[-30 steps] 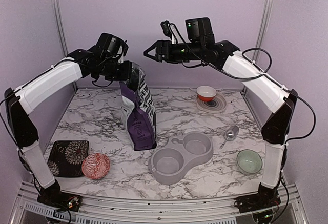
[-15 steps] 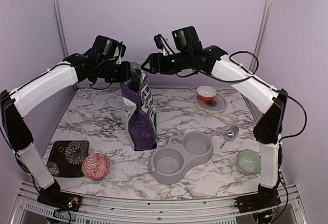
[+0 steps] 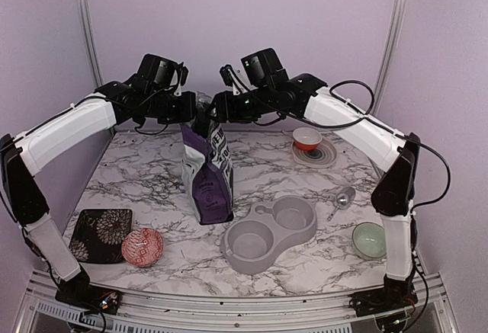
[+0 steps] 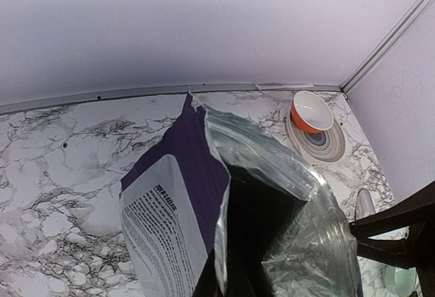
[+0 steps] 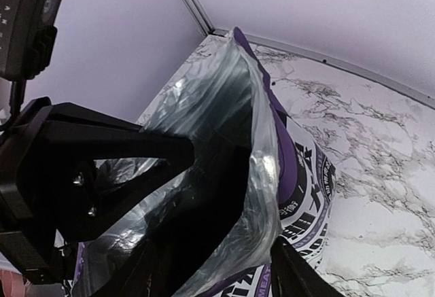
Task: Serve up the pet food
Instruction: Open the seal of the pet food bag.
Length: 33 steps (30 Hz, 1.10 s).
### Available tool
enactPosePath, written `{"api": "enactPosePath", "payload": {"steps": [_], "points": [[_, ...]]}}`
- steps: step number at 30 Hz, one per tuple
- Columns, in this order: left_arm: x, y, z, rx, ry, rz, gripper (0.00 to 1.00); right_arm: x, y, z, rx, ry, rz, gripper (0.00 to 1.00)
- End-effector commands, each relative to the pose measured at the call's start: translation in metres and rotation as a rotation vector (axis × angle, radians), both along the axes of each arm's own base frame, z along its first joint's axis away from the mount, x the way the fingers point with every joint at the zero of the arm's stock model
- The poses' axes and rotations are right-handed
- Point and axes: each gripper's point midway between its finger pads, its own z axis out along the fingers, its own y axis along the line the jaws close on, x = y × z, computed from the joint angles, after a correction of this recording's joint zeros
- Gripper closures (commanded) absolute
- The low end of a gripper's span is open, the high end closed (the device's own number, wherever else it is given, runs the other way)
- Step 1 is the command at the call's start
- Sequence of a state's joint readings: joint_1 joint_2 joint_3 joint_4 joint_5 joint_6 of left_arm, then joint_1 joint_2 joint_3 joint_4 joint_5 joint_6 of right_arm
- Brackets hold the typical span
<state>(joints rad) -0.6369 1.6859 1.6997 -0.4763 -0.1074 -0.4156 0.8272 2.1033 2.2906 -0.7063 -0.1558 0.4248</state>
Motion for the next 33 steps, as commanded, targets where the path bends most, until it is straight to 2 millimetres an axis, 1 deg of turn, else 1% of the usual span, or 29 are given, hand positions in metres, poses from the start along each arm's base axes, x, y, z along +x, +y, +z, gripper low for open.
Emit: {"api": "enactPosePath", "payload": {"steps": [1,3,5,7,8,9,10,12,13,14,15,17,18,20,22,25,28,33], "points": [[-0.011,-0.008,0.078,-0.146,-0.188,-0.031,1.0,0.0,0.008,-0.008,0.01,0.029,0.003,0.48],[-0.012,-0.008,0.08,-0.143,-0.194,-0.028,1.0,0.0,0.008,-0.008,0.01,0.026,0.003,0.54],[-0.012,-0.008,0.078,-0.134,-0.196,-0.023,1.0,0.002,0.006,-0.005,0.006,0.014,-0.008,0.67],[-0.011,-0.007,0.079,-0.128,-0.201,-0.014,1.0,0.005,0.004,-0.001,0.001,-0.013,-0.016,0.89],[-0.01,-0.006,0.078,-0.122,-0.202,-0.008,1.0,0.006,0.003,0.001,-0.006,-0.033,-0.019,0.98],[-0.009,-0.005,0.078,-0.117,-0.206,-0.001,1.0,0.008,0.002,0.005,-0.013,-0.052,-0.023,1.0],[-0.008,-0.003,0.078,-0.108,-0.209,0.006,1.0,0.009,0.001,0.011,-0.018,-0.075,-0.022,1.0],[-0.005,0.0,0.078,-0.082,-0.217,0.025,1.0,0.01,-0.001,0.033,-0.012,-0.135,-0.016,1.0],[-0.003,0.002,0.076,-0.061,-0.215,0.038,1.0,0.01,-0.003,0.049,-0.004,-0.173,-0.014,1.0],[-0.001,0.006,0.075,-0.035,-0.216,0.053,1.0,0.007,-0.007,0.068,0.011,-0.222,-0.005,1.0],[0.001,0.008,0.074,-0.003,-0.217,0.06,1.0,0.005,-0.01,0.081,0.013,-0.266,0.005,1.0],[0.005,0.02,0.069,0.087,-0.212,0.104,1.0,0.004,-0.026,0.106,0.0,-0.351,-0.035,1.0],[0.007,0.027,0.067,0.136,-0.207,0.128,1.0,0.007,-0.037,0.115,-0.026,-0.395,-0.077,1.0],[0.009,0.044,0.068,0.221,-0.208,0.188,1.0,0.016,-0.063,0.13,-0.096,-0.472,-0.183,1.0],[0.008,0.055,0.072,0.267,-0.216,0.226,1.0,0.021,-0.08,0.135,-0.161,-0.518,-0.251,1.0],[0.005,0.064,0.079,0.287,-0.229,0.253,1.0,0.031,-0.098,0.131,-0.235,-0.53,-0.324,1.0],[0.003,0.065,0.082,0.284,-0.23,0.253,1.0,0.041,-0.104,0.12,-0.231,-0.486,-0.334,1.0],[0.001,0.067,0.081,0.285,-0.223,0.253,1.0,0.053,-0.103,0.103,-0.236,-0.457,-0.326,1.0]]}}
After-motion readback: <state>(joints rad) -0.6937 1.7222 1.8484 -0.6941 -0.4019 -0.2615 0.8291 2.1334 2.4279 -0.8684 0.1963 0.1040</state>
